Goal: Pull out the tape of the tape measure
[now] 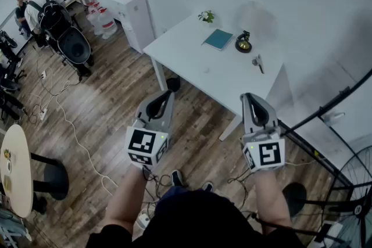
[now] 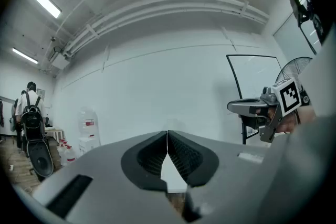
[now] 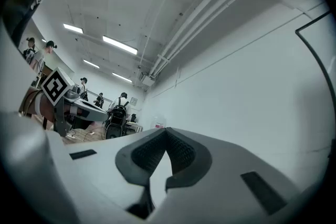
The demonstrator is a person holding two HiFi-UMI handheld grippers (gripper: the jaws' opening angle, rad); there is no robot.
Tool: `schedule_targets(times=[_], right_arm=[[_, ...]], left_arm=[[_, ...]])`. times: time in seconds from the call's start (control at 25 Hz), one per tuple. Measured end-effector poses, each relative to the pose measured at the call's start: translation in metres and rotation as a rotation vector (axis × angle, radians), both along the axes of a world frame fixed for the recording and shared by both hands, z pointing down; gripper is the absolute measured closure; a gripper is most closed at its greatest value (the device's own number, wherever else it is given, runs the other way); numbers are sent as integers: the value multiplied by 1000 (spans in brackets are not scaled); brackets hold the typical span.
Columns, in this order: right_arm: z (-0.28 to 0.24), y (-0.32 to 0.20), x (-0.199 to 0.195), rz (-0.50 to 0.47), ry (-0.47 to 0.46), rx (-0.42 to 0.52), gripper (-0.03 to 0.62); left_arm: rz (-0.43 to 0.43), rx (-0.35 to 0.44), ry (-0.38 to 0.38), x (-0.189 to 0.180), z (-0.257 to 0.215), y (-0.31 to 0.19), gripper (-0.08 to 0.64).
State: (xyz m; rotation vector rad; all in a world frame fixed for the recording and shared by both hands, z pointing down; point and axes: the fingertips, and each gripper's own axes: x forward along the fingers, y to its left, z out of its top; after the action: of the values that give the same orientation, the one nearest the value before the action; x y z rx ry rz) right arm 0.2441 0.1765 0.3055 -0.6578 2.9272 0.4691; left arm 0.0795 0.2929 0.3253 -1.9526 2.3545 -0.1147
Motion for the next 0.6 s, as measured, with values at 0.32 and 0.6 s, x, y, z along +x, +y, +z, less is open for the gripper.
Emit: schedule_targets(times=[0.32,0.6], right_arm=[[5,0,-9,17,-9,-25,589],[3,-16,-17,119,-41,-74,582]], left_arm=[[2,27,9,-15,-5,5,554],[-14,161,17,-59,-24,27,449]])
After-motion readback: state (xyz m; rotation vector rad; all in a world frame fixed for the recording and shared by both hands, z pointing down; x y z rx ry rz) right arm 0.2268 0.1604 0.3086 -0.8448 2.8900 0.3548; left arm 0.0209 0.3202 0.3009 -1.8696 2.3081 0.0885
